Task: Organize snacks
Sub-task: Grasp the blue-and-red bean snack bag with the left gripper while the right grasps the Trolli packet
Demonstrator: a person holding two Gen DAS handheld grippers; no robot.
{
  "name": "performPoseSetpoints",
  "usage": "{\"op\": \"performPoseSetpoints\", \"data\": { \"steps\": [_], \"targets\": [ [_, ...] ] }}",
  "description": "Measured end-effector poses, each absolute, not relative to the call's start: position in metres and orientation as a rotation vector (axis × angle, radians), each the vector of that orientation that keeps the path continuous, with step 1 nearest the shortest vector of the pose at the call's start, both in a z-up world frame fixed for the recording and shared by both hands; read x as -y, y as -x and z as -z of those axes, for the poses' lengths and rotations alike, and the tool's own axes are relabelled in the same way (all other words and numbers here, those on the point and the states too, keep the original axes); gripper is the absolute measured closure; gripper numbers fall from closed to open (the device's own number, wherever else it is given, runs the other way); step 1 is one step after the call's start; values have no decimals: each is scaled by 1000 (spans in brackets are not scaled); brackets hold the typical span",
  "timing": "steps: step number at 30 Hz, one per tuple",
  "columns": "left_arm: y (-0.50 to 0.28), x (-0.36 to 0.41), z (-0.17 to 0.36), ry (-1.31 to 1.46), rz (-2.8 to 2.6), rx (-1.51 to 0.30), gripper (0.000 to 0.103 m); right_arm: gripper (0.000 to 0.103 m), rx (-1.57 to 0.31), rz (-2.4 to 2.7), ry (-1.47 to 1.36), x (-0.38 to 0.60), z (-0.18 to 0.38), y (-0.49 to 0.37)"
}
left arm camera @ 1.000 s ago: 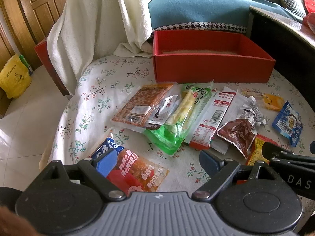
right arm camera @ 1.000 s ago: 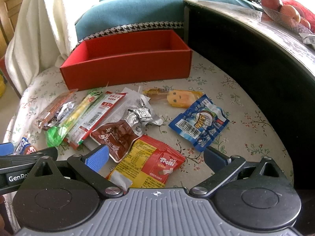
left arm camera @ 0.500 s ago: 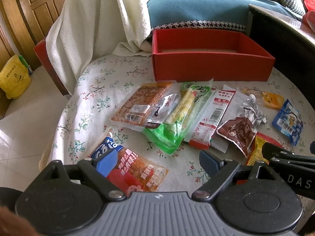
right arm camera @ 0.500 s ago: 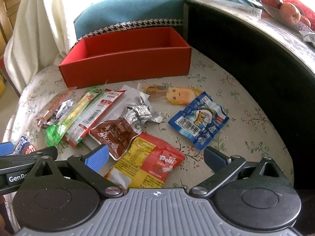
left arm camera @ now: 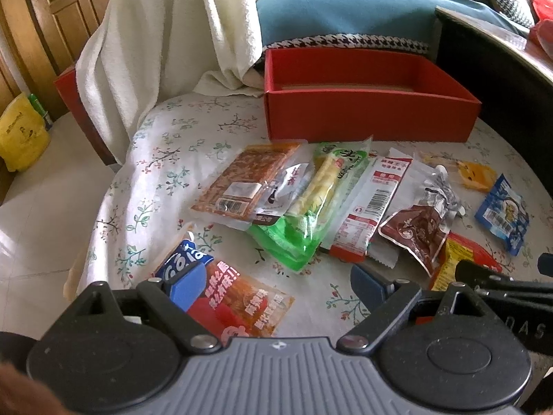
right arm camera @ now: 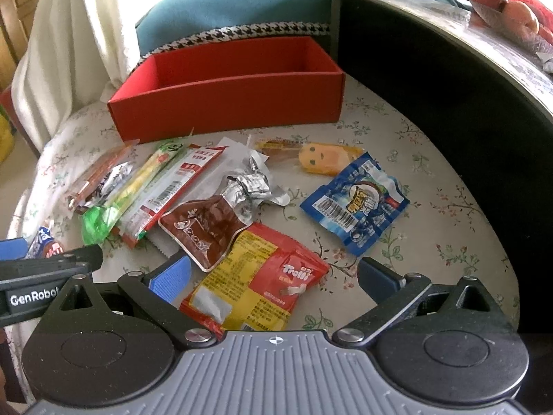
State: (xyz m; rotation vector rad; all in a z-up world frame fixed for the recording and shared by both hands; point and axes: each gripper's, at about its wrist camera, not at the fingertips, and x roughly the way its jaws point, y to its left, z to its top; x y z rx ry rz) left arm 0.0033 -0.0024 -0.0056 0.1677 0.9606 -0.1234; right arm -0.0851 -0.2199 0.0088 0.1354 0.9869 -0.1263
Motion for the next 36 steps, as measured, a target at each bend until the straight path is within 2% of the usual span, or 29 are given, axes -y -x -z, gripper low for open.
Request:
{"op": "performPoseSetpoints", "data": {
  "steps": [18, 23, 28, 33, 36],
  "targets": [
    [-4, 8, 15, -218, 171, -1036, 18, 0, -1117, 170, -158, 226, 22, 72],
    [-2, 6, 11, -248, 145, -1011, 18, 0, -1147, 169, -277, 230, 26, 66],
    [-5, -3, 6, -197, 119, -972, 18, 0, -1147, 147, -274, 222, 26, 61],
    [-12, -20, 2, -147, 65, -959, 18, 0, -1128, 102, -62, 196, 33, 56],
    [-14, -30, 5, -116, 58, -990, 18, 3, -1125, 54, -37, 200, 31, 55]
  ]
}}
